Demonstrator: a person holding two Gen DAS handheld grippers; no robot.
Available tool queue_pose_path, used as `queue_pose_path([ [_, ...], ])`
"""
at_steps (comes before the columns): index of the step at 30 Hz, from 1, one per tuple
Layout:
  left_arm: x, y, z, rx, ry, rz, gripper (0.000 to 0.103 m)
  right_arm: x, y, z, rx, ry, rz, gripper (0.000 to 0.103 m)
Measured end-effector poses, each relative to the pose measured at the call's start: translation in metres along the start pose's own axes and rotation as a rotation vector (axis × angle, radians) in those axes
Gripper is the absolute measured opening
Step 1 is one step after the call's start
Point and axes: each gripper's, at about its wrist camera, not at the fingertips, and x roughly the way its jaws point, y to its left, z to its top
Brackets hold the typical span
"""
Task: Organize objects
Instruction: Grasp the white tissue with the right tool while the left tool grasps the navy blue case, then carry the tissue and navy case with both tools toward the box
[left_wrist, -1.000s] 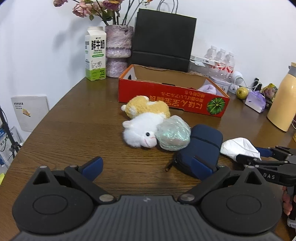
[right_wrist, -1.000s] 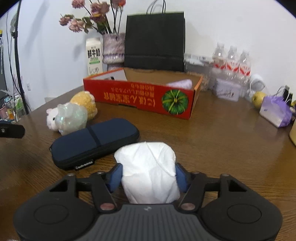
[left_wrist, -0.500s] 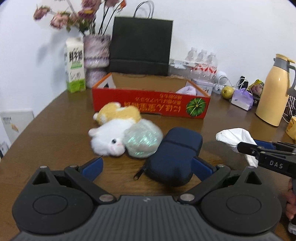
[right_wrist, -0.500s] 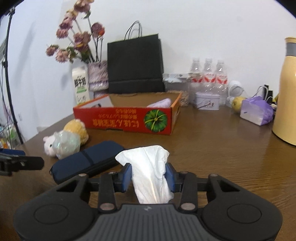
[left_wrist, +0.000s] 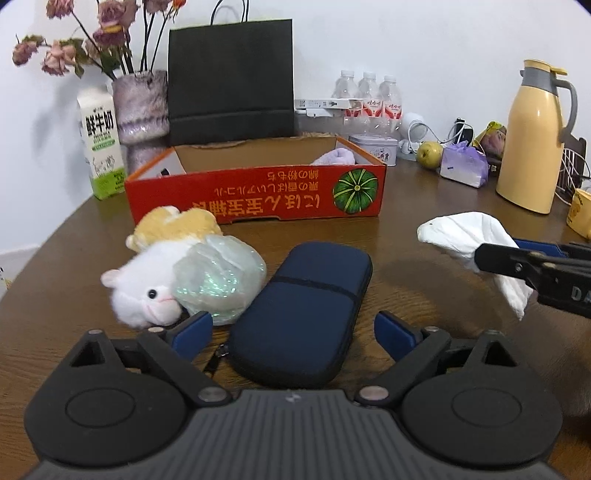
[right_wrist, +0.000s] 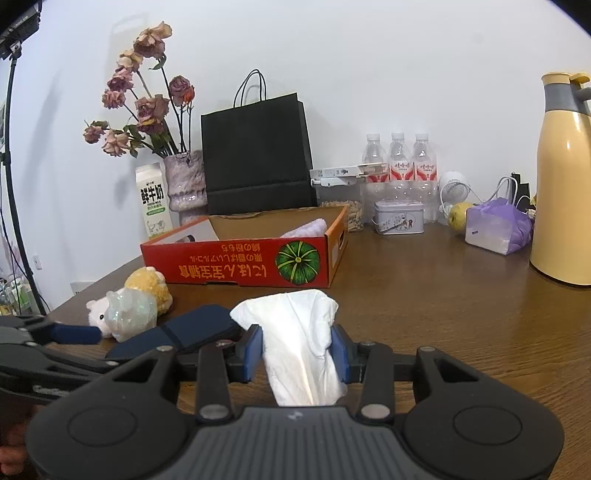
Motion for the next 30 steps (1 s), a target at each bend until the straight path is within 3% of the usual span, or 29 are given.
queue_pose_path([
  [3,0.009,0.002,0.000,-0.027,0.017,0.001,0.097,-0.001,0.000,0.000,0.001,-0.004,0.007,0.039],
  [9,0.010,0.006,-0.003,-0.075,0.028,-0.009,0.075,-0.002,0.001,0.000,0.000,-0.009,0.016,0.039],
  [16,-0.016,-0.002,-0.016,-0.087,0.011,0.008,0.072,-0.003,0.000,0.000,0.007,-0.014,0.017,0.039],
  [20,-0.036,-0.006,-0.027,-0.078,-0.002,0.027,0.071,-0.004,0.000,-0.001,0.008,-0.018,0.017,0.039],
  [26,-0.038,-0.012,-0.026,-0.036,0.043,0.030,0.077,-0.005,0.000,-0.001,0.009,-0.020,0.016,0.039],
  [30,-0.032,-0.007,-0.011,-0.032,0.096,-0.013,0.088,-0.005,0.000,-0.001,0.010,-0.021,0.016,0.039],
])
